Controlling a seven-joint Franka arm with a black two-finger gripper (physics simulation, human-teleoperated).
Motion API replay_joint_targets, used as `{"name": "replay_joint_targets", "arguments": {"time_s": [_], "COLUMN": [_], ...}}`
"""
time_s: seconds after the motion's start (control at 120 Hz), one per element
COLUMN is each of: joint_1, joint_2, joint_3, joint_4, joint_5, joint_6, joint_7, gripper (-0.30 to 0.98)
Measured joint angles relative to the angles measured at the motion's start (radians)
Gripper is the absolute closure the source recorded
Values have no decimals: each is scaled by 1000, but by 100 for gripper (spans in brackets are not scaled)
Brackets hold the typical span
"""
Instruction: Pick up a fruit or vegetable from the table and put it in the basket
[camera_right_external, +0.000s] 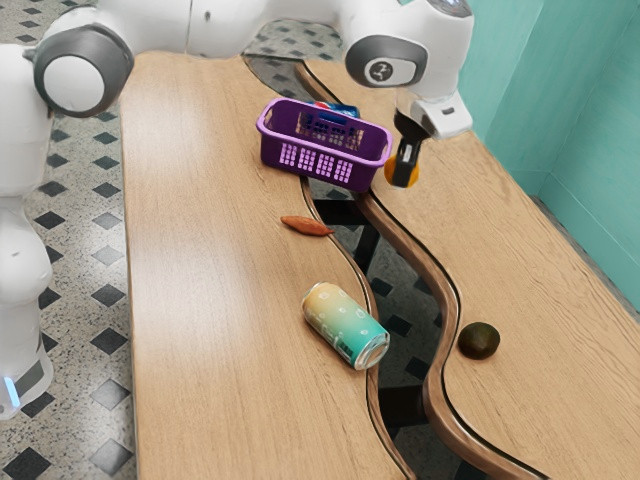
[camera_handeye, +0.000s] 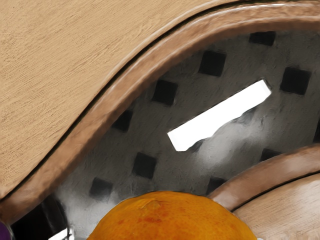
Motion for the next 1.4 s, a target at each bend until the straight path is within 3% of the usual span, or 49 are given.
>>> {"name": "replay_joint_targets", "arguments": {"time_s": [0.125,0.258,0.367,0.925,1.4], "joint_1": [-1,1,42,338,430], "joint_2": [-104,-135,-142,-78,-13], "joint_3": [147,288,346,347,342], "joint_4": [-76,-112,-120,-117,-62], "joint_5": [-76,-125,-146,-183,-184], "joint_6": [-26,-50,-72,-116,-77], "joint_7": [2,4,6,25,75], "gripper": [36,36,36,36,37]}}
